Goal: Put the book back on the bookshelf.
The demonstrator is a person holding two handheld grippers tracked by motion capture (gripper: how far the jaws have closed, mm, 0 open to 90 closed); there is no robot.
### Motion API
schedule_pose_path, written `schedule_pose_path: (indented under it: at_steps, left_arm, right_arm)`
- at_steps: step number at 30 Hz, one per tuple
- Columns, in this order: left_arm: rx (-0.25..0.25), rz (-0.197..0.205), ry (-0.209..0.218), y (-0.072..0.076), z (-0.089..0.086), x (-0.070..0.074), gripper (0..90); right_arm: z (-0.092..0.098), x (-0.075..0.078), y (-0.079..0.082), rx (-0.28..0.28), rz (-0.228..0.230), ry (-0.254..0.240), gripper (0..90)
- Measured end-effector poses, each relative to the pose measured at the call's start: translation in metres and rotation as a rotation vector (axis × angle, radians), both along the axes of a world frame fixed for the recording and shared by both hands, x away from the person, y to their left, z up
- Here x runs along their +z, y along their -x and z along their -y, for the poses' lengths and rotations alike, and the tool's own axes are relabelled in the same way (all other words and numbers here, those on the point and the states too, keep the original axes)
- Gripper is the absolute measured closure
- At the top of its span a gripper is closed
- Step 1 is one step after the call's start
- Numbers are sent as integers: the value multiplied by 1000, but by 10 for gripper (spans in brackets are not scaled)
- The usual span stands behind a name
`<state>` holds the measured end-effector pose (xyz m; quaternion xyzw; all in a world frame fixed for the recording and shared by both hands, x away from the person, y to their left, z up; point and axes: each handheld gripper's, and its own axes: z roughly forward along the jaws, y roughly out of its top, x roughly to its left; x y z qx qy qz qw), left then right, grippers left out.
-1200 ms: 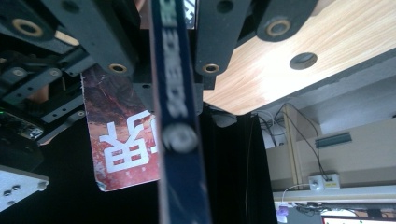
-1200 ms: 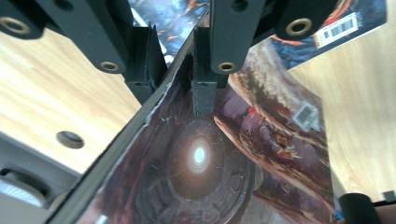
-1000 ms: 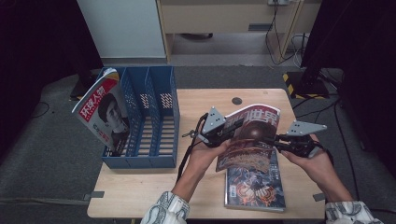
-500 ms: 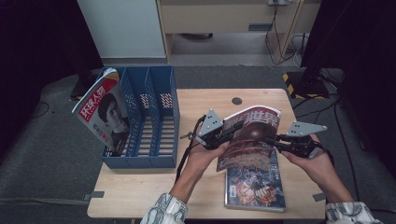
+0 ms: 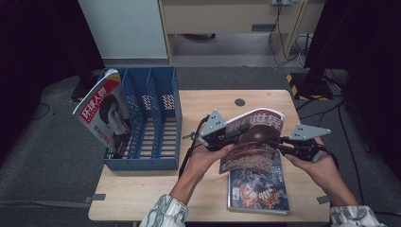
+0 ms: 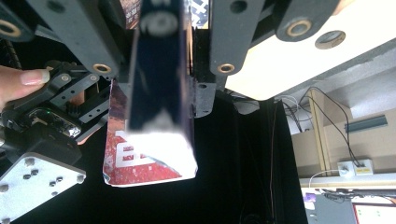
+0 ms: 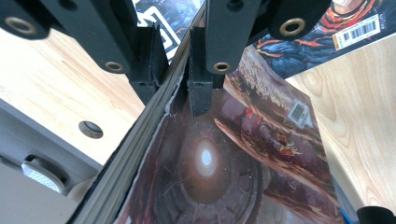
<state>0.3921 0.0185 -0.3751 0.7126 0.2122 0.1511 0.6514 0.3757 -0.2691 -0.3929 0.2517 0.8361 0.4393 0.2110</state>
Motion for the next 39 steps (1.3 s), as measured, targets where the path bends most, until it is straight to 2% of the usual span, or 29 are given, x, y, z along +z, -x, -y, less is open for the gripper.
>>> schedule_pose_path:
  at_steps: [2, 3, 4, 7, 9, 14, 18, 34, 39]
  left_arm:
    - [11, 12, -17, -1, 0, 1, 745]
    - [34, 31, -27, -1, -1, 2, 804]
    - [34, 31, -27, -1, -1, 2, 823]
    - [40, 65, -28, -2, 0, 3, 831]
    - [49, 72, -26, -3, 1, 3, 831]
    - [24, 57, -8, -3, 3, 2, 810]
    - [-4, 31, 15, -3, 5, 2, 761]
    - [-41, 9, 29, -6, 12, 2, 692]
    - [-52, 5, 35, -6, 15, 0, 707]
  right_arm:
    - [-1, 0, 0, -5, 4, 4, 782]
    - [-1, 0, 0, -10, 12, 5, 784]
    - [-1, 0, 0, -10, 12, 5, 784]
    - [1, 2, -3, -37, 40, -18, 801]
    - [2, 3, -4, -50, 53, -21, 811]
    - [6, 2, -4, -55, 40, -22, 800]
    - [8, 2, -3, -45, 34, -13, 796]
    - [12, -3, 0, -2, 11, -23, 800]
    - [15, -6, 0, -5, 6, -36, 790]
